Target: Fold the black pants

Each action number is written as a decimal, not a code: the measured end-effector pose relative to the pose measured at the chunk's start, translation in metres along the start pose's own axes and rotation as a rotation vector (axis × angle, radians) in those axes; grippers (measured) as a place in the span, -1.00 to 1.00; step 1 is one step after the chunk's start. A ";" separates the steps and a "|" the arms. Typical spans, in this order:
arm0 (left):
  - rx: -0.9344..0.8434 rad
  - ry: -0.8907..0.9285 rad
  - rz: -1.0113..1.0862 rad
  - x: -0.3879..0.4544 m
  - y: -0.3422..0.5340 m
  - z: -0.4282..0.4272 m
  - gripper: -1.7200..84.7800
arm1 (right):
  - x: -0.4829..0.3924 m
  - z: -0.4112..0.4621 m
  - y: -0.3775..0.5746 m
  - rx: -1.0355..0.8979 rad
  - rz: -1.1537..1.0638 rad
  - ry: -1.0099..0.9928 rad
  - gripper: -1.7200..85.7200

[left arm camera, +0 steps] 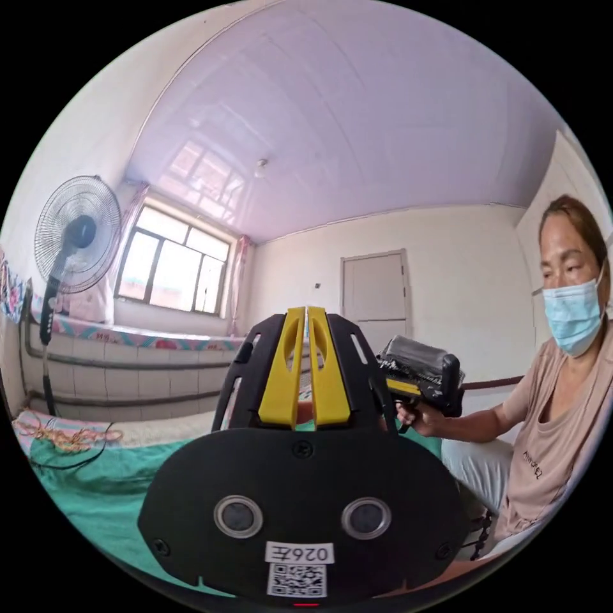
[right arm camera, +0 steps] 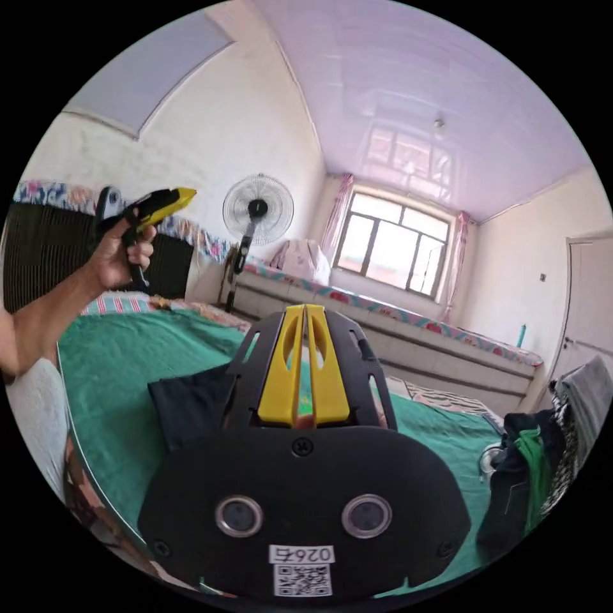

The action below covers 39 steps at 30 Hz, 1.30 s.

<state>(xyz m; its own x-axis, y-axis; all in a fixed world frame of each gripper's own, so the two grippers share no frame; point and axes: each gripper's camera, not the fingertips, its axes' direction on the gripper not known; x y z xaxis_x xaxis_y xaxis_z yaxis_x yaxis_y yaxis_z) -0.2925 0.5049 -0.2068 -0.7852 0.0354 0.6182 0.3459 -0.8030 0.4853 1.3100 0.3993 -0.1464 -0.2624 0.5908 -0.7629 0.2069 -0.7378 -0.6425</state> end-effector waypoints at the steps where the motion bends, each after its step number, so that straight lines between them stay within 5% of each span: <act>1: 0.061 0.075 -0.002 0.009 -0.009 -0.009 -0.89 | 0.010 -0.008 -0.011 0.035 0.030 -0.016 -0.91; 10: 0.357 0.429 0.042 0.075 -0.065 -0.069 -0.83 | 0.124 -0.005 -0.139 0.040 0.191 -0.093 -0.96; 13: 0.399 0.496 0.105 0.102 -0.077 -0.078 -0.72 | 0.173 0.016 -0.163 0.079 0.291 -0.269 -0.90; 16: 0.266 0.479 0.254 0.128 -0.077 -0.062 -0.85 | 0.215 0.066 -0.171 0.089 0.363 -0.444 -0.93; 21: -0.246 0.064 0.256 0.101 -0.030 0.028 -0.95 | 0.250 0.237 -0.147 -0.294 0.386 -0.471 -0.98; 25: -0.585 -0.219 -0.043 -0.011 0.076 0.082 -0.85 | 0.293 0.359 -0.091 -0.451 0.555 -0.532 -0.96; 29: -0.893 -0.301 -0.392 -0.109 0.191 0.095 -0.70 | 0.326 0.478 -0.025 -0.560 0.707 -0.510 -0.85; 39: -0.927 -0.157 -0.656 -0.164 0.295 0.133 -0.51 | 0.298 0.752 0.130 -0.928 0.767 -0.508 -0.71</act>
<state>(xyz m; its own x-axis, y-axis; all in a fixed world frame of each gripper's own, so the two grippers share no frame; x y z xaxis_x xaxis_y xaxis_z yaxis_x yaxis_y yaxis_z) 0.0061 0.3413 -0.0829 -0.5791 0.6306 0.5167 -0.6690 -0.7298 0.1408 0.5501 0.2342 -0.4037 -0.0703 -0.2163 -0.9738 0.9774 -0.2100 -0.0239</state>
